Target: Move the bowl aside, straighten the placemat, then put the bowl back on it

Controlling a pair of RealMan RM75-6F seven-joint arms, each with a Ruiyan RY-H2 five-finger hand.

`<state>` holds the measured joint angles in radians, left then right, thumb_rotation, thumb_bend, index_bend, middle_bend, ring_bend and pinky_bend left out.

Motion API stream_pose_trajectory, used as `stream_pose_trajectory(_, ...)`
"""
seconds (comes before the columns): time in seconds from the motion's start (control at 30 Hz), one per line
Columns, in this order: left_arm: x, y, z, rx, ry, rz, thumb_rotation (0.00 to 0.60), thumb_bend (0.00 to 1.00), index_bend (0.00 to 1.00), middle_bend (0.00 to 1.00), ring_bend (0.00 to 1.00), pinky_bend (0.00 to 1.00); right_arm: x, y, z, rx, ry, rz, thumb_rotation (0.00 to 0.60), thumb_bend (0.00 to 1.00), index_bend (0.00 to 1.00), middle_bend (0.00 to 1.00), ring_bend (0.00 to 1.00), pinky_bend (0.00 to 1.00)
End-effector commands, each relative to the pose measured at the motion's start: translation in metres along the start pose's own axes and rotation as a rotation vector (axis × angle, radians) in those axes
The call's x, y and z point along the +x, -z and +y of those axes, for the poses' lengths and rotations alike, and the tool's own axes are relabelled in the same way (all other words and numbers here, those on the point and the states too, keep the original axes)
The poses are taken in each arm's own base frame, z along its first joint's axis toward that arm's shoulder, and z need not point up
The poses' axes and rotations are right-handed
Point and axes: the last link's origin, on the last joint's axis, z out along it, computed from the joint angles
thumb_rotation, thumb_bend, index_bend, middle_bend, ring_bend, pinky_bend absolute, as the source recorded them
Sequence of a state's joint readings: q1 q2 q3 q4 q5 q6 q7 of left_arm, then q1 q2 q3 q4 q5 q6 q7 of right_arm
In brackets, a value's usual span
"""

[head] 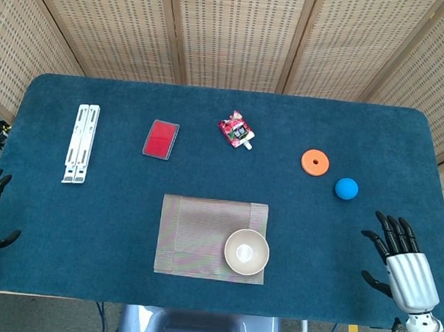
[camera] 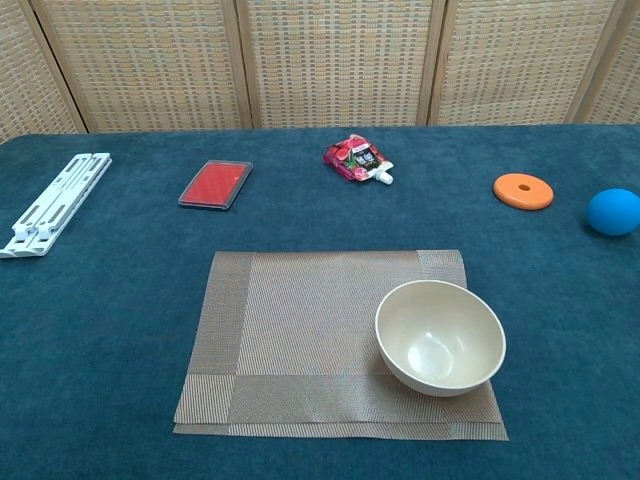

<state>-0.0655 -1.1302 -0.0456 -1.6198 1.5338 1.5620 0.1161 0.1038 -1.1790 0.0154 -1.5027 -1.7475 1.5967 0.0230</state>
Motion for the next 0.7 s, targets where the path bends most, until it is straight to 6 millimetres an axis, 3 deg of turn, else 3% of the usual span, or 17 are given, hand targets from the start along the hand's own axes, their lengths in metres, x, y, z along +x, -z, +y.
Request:
stream_pose_trajectory(0.03,-0.001,0.000,0.000,0.002,-0.001,-0.002,0.600,0.04,0.00,0.00,0.00,0.00,-0.007,0.000,-0.012,0.084,-0.019,0.020,0.600,0.12,0.55,0.08,0.00,0.00)
stream_pose_trajectory(0.2,-0.003,-0.002,0.000,0.007,-0.004,-0.009,0.600,0.04,0.00,0.00,0.00,0.00,-0.028,-0.002,-0.032,0.161,-0.044,-0.029,0.600,0.13,0.61,0.14,0.00,0.01)
stream_pose_trajectory(0.43,-0.005,-0.004,0.000,0.008,-0.011,-0.017,0.600,0.04,0.00,0.00,0.00,0.00,-0.059,-0.013,-0.064,0.227,-0.106,-0.123,0.600,0.16,0.59,0.13,0.00,0.02)
stream_pose_trajectory(0.7,-0.005,-0.005,-0.001,0.010,-0.002,-0.021,0.600,0.04,0.00,0.00,0.00,0.00,-0.090,-0.032,-0.107,0.288,-0.158,-0.207,0.600,0.31,0.54,0.10,0.00,0.02)
